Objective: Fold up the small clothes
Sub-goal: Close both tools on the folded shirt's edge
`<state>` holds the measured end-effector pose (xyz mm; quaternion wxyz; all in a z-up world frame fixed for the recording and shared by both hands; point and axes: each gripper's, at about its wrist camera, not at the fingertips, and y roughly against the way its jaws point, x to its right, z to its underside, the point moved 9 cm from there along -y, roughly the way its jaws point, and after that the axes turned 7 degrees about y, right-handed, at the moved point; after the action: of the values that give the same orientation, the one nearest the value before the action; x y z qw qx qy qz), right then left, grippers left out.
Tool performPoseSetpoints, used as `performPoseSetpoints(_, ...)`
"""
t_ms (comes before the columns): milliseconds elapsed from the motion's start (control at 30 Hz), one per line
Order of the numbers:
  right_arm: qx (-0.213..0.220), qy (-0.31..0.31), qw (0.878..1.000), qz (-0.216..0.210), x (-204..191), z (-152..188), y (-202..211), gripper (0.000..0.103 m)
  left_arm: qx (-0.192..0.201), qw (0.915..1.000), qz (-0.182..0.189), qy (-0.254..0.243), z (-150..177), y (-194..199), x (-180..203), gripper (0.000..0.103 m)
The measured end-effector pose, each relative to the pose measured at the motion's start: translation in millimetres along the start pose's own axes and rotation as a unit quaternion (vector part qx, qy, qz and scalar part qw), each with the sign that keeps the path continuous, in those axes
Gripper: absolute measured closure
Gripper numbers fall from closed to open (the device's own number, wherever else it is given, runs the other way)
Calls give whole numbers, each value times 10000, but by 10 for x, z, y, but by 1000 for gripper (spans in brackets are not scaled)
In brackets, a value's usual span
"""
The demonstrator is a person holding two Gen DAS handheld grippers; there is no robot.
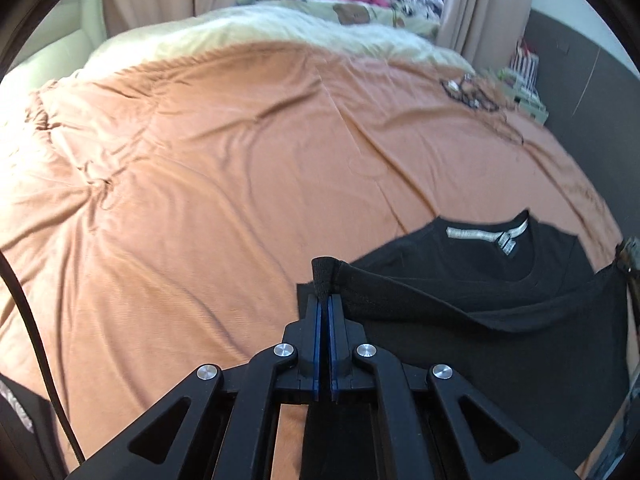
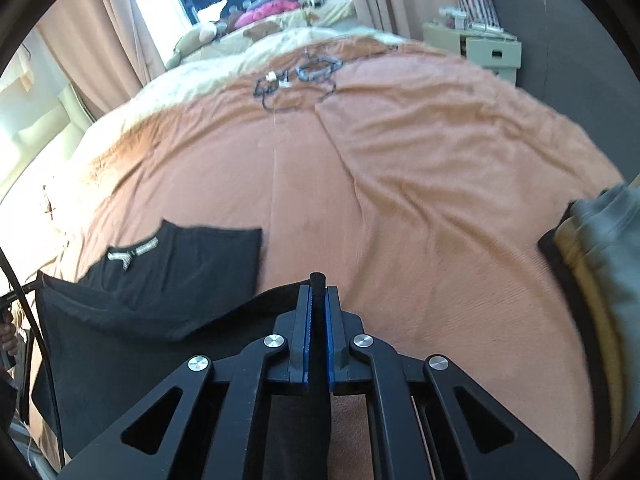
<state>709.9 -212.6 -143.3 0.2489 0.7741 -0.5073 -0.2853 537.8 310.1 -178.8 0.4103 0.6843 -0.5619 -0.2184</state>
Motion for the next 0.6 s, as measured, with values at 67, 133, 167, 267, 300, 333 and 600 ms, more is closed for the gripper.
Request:
performPoseSetpoints(67, 116, 48, 9999, 6, -63, -34, 150, 101, 99, 9999, 27, 68, -32, 129, -12, 100)
performPoseSetpoints(133, 229, 87, 9997, 48, -117, -60, 284, 101, 241, 9997, -39, 64, -52, 285, -7, 100)
performPoseSetpoints(167, 300, 90, 9995, 59, -146, -85, 359, 101, 300, 9995, -50, 80, -63, 345, -6, 100)
performPoseSetpoints(267, 464, 86, 9989, 43, -214, -162, 541, 101, 488, 9987, -41, 167, -125, 544, -13, 100)
performPoseSetpoints(300, 506, 100, 9987, 40, -237, -191, 587, 101, 556, 9982, -47, 205, -156, 612, -29, 100)
performPoseSetpoints(333, 549, 121, 9984, 45, -263, -220, 633, 101, 594, 9980, -55, 226, -176, 644, -39, 100)
performPoseSetpoints(600, 756, 156, 9970, 44, -362, -541, 722, 101, 880, 9944, -280, 521, -440, 777, -213, 100)
